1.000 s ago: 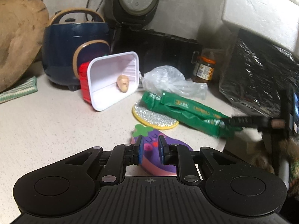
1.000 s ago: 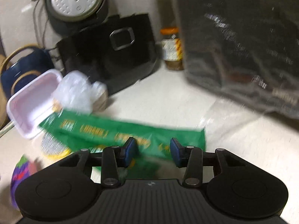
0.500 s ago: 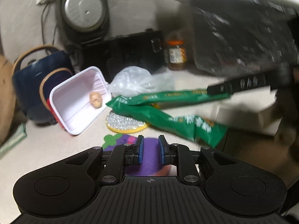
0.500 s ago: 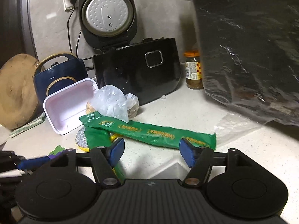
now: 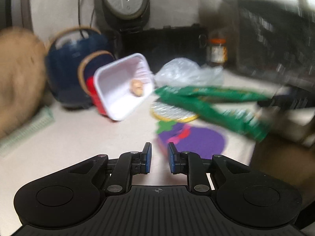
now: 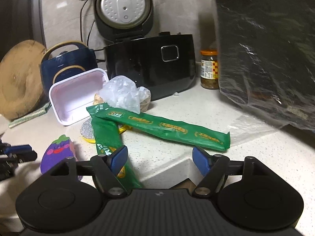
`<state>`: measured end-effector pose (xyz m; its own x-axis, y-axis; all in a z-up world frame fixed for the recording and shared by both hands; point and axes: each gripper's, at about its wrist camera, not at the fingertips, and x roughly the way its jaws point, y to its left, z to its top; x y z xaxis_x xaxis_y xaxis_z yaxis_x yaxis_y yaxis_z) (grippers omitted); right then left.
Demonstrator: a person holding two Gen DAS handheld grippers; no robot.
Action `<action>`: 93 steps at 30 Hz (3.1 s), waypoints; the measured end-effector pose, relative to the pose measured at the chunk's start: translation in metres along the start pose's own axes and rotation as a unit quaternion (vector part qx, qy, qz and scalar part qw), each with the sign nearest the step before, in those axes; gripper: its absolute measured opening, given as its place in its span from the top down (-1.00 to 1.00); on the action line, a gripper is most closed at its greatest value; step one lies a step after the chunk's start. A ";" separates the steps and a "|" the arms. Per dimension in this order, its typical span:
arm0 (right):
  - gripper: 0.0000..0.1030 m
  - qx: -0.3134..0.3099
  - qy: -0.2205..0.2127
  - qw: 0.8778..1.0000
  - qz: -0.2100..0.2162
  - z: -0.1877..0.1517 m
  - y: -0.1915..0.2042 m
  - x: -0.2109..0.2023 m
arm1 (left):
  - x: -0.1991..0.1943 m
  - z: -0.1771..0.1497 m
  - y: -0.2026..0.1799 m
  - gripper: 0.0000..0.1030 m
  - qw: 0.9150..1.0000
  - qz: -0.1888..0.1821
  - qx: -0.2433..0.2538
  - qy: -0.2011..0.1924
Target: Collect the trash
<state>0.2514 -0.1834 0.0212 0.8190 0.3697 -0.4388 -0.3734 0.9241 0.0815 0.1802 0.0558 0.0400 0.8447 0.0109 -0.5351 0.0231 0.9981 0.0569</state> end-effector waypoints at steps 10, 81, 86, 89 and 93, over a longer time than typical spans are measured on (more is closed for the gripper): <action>-0.49 0.003 -0.017 1.000 -0.013 -0.011 -0.015 -0.030 | 0.087 0.065 -0.007 0.58 0.964 -0.131 -0.193 0.128; -0.87 -0.132 -0.028 0.986 0.099 -0.038 0.147 -0.004 | -0.002 -0.027 0.061 0.53 0.993 -0.065 -0.036 0.097; -0.87 -0.134 -0.015 0.987 0.081 -0.029 0.154 0.020 | -0.004 -0.030 0.065 0.50 0.992 -0.070 -0.045 0.099; -0.84 -0.111 0.004 0.990 0.091 -0.024 0.150 0.033 | -0.005 -0.032 0.067 0.50 0.991 -0.070 -0.048 0.100; -0.36 -0.093 0.034 0.988 0.116 -0.022 0.142 0.038 | -0.006 -0.033 0.066 0.48 0.991 -0.067 -0.047 0.102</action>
<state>0.2199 -0.0406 -0.0036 0.6726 0.5563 -0.4880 -0.6269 0.7787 0.0237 0.1588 0.1232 0.0197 0.7117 -0.1196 -0.6922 0.0692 0.9925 -0.1004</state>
